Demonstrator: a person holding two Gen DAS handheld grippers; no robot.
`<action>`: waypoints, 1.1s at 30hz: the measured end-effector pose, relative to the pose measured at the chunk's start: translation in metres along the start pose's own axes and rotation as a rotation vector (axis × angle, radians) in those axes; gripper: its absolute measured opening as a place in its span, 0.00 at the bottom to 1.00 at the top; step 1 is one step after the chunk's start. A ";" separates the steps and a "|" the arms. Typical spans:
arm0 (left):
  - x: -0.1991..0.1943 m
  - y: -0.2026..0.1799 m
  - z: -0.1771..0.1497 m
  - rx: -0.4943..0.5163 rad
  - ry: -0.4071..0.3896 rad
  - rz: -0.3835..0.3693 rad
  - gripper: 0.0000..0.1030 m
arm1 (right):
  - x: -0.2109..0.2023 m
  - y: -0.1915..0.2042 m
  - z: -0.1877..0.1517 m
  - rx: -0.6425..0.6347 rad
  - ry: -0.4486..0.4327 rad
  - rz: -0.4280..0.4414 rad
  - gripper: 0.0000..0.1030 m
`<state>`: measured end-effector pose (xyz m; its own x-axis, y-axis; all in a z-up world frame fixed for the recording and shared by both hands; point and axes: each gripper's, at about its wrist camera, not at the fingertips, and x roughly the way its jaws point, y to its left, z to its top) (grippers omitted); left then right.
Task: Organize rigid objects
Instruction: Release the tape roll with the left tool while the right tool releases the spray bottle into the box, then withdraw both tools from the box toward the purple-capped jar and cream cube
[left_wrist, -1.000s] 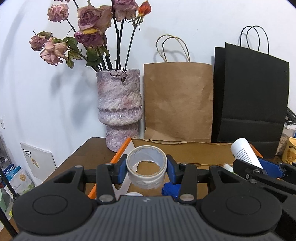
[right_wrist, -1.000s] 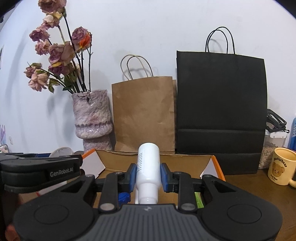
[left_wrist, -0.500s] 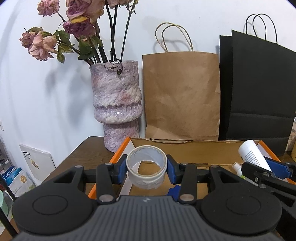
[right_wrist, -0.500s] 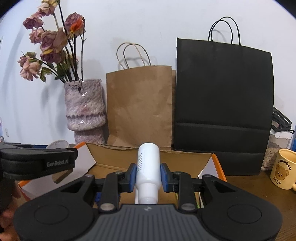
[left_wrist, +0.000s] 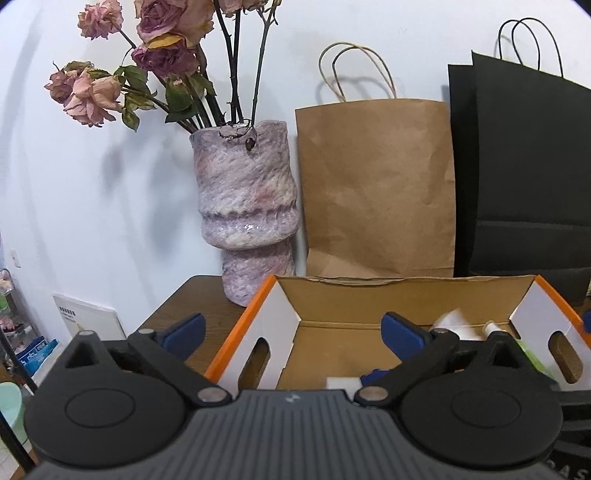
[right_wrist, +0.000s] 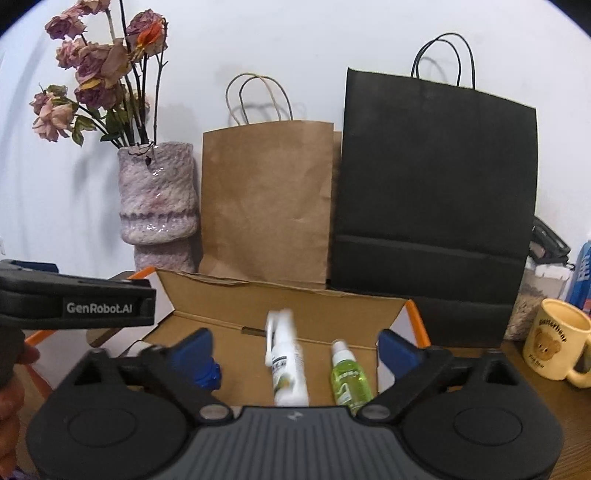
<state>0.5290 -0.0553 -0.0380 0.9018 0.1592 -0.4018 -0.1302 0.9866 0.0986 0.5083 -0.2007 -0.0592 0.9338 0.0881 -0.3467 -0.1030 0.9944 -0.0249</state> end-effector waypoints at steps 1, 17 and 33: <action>0.000 0.000 0.000 -0.001 0.001 -0.001 1.00 | -0.001 0.000 0.000 0.003 -0.003 -0.003 1.00; -0.003 0.002 -0.001 0.000 -0.002 -0.004 1.00 | 0.002 0.000 -0.001 0.006 0.008 0.002 1.00; -0.027 0.012 -0.006 -0.028 -0.012 -0.007 1.00 | -0.016 0.004 -0.009 0.010 -0.007 0.007 1.00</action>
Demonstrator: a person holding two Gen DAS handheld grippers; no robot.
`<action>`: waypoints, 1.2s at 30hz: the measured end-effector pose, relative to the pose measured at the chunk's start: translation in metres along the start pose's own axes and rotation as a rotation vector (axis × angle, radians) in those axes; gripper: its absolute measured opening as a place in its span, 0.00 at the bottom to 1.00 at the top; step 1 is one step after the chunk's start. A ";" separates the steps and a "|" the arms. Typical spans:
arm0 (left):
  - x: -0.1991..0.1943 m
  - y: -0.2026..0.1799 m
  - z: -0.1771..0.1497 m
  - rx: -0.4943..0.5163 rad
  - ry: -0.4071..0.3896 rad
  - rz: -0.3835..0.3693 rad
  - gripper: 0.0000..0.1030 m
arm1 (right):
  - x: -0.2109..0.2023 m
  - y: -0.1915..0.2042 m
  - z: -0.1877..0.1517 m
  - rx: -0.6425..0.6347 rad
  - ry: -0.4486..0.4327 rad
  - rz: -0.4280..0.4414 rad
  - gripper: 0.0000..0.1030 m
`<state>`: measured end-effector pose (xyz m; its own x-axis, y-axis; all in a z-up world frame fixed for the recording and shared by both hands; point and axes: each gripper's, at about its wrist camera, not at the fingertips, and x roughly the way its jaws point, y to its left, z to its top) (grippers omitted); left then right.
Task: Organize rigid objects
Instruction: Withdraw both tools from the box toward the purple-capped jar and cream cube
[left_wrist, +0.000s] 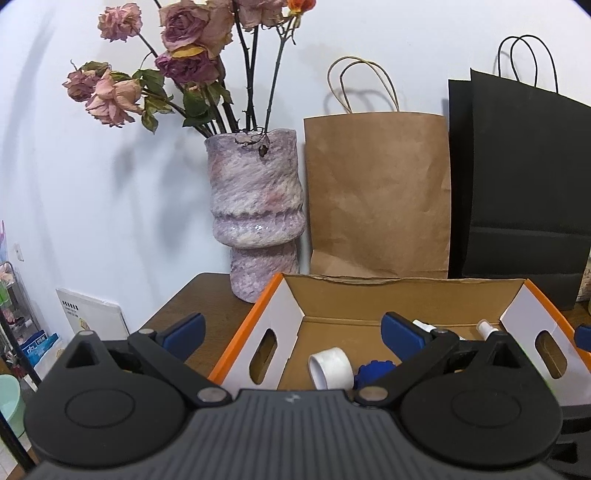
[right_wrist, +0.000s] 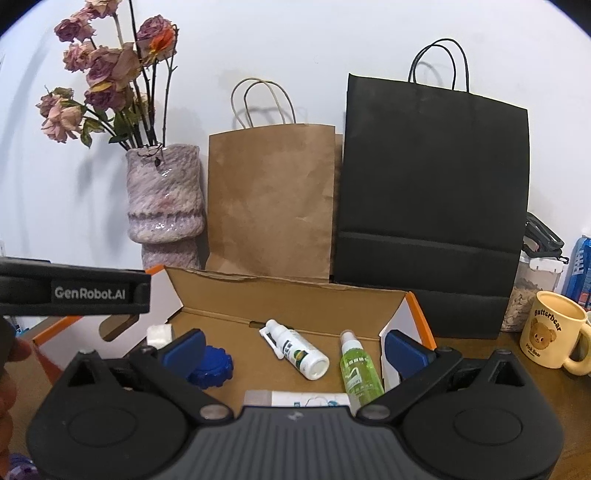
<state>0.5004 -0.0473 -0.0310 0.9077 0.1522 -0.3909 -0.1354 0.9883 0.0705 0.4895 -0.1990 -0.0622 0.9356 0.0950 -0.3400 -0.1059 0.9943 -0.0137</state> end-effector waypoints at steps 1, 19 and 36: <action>-0.002 0.001 -0.001 -0.002 0.001 -0.001 1.00 | -0.002 0.001 -0.001 0.000 0.001 0.000 1.00; -0.042 0.023 -0.020 -0.018 0.018 0.005 1.00 | -0.042 0.013 -0.017 0.014 0.006 -0.005 1.00; -0.083 0.046 -0.038 -0.030 0.036 -0.002 1.00 | -0.091 0.033 -0.038 0.031 0.027 0.004 1.00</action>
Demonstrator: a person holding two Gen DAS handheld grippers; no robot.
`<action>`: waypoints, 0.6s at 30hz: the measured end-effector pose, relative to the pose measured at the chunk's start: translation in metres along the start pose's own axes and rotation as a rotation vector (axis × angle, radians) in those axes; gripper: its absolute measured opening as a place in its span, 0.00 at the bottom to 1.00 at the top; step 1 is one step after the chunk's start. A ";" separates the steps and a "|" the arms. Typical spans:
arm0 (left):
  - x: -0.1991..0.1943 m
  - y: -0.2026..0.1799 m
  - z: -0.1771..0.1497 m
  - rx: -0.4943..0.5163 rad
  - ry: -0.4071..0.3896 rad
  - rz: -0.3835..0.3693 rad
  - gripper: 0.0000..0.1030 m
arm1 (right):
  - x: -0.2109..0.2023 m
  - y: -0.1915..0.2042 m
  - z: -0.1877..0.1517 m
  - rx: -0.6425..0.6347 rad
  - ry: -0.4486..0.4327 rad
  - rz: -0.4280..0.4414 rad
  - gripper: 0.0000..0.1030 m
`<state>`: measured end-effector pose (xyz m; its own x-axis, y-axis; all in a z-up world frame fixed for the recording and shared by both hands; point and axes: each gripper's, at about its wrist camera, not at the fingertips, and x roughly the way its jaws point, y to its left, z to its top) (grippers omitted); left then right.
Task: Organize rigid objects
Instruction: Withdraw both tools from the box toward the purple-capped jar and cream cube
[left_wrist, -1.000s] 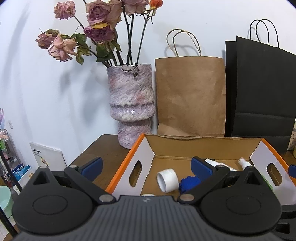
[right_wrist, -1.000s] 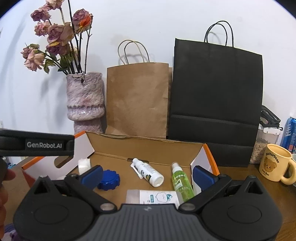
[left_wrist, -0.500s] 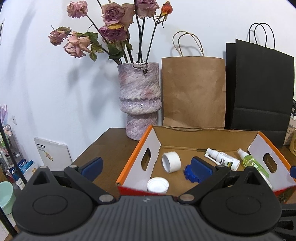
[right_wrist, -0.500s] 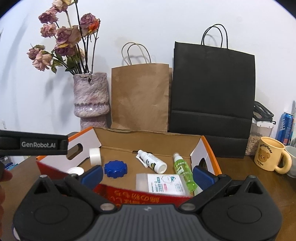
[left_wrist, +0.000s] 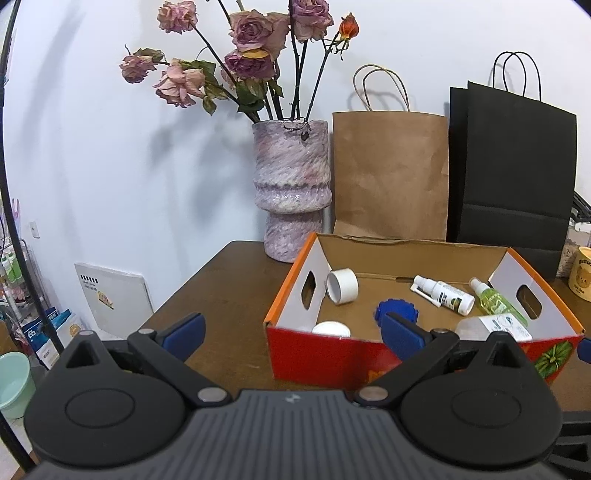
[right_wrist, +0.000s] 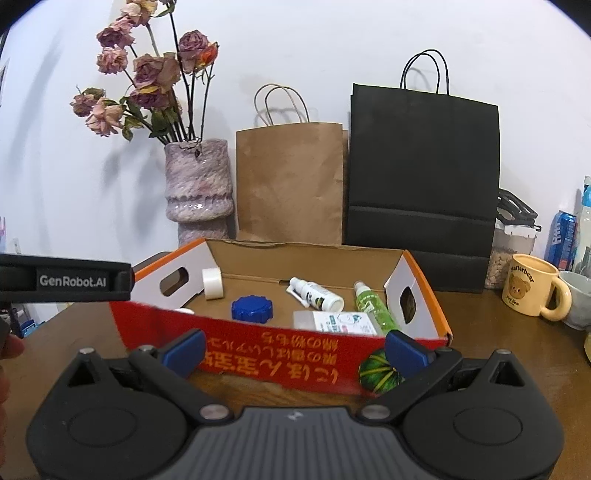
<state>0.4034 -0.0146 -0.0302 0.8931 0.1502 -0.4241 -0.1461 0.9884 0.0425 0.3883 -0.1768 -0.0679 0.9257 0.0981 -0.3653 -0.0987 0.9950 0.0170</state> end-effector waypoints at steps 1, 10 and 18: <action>-0.003 0.001 -0.002 0.000 0.000 -0.002 1.00 | -0.003 0.001 -0.001 0.002 0.001 0.001 1.00; -0.028 0.014 -0.023 0.012 0.015 -0.025 1.00 | -0.029 0.011 -0.015 0.004 0.010 0.015 1.00; -0.038 0.021 -0.043 0.044 0.054 -0.035 1.00 | -0.044 0.019 -0.030 -0.011 0.038 0.023 1.00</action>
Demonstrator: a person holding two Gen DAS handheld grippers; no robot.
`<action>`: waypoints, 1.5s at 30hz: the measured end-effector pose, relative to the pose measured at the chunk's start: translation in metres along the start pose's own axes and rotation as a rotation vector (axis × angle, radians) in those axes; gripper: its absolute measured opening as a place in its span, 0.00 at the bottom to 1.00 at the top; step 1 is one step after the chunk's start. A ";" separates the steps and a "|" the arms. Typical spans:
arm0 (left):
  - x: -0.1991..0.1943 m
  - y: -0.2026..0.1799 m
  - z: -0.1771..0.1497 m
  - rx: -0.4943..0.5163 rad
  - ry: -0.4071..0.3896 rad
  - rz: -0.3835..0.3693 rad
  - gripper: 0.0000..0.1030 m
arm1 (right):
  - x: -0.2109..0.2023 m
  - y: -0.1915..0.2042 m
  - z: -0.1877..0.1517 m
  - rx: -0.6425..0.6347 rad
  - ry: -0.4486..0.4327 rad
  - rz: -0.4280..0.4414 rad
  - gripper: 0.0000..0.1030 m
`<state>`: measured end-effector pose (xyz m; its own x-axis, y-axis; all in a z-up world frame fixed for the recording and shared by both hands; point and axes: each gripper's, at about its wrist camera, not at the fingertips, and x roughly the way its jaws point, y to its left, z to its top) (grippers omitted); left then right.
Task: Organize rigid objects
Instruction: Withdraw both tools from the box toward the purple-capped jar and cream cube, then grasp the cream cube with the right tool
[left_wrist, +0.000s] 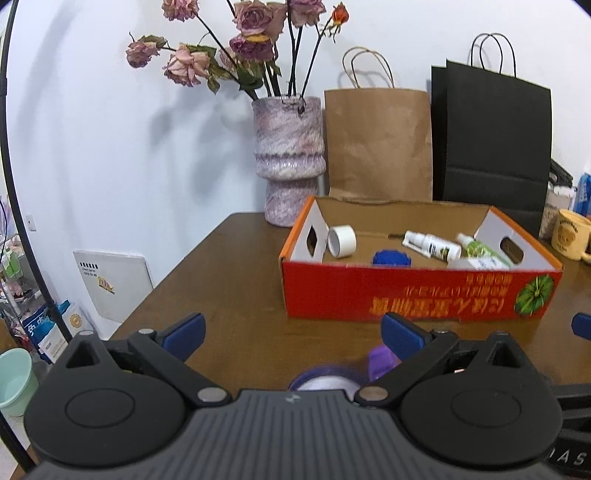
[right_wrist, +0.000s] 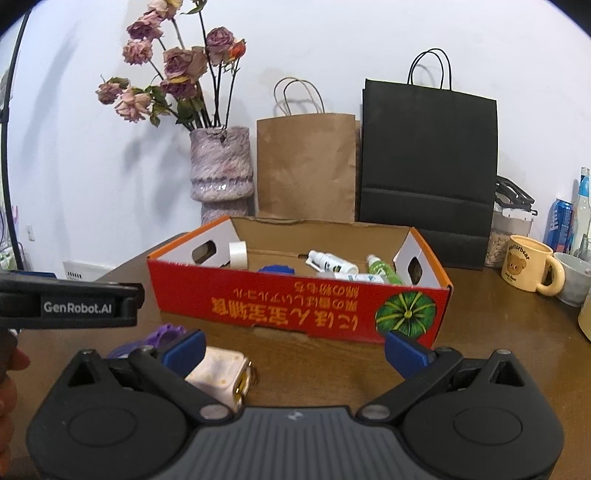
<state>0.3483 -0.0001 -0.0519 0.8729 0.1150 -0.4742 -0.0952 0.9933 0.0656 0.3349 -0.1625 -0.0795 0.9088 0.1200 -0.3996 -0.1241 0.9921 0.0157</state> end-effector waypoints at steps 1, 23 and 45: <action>-0.001 0.002 -0.002 0.001 0.005 -0.001 1.00 | -0.001 0.001 -0.002 -0.001 0.005 0.001 1.00; 0.007 0.047 -0.019 -0.016 0.062 0.008 1.00 | 0.029 0.036 -0.018 -0.071 0.150 0.016 1.00; 0.007 0.052 -0.020 -0.021 0.058 0.008 1.00 | 0.054 0.037 -0.013 0.021 0.202 0.068 0.57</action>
<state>0.3402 0.0526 -0.0693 0.8431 0.1228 -0.5235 -0.1127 0.9923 0.0512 0.3742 -0.1198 -0.1128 0.8002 0.1790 -0.5724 -0.1718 0.9828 0.0672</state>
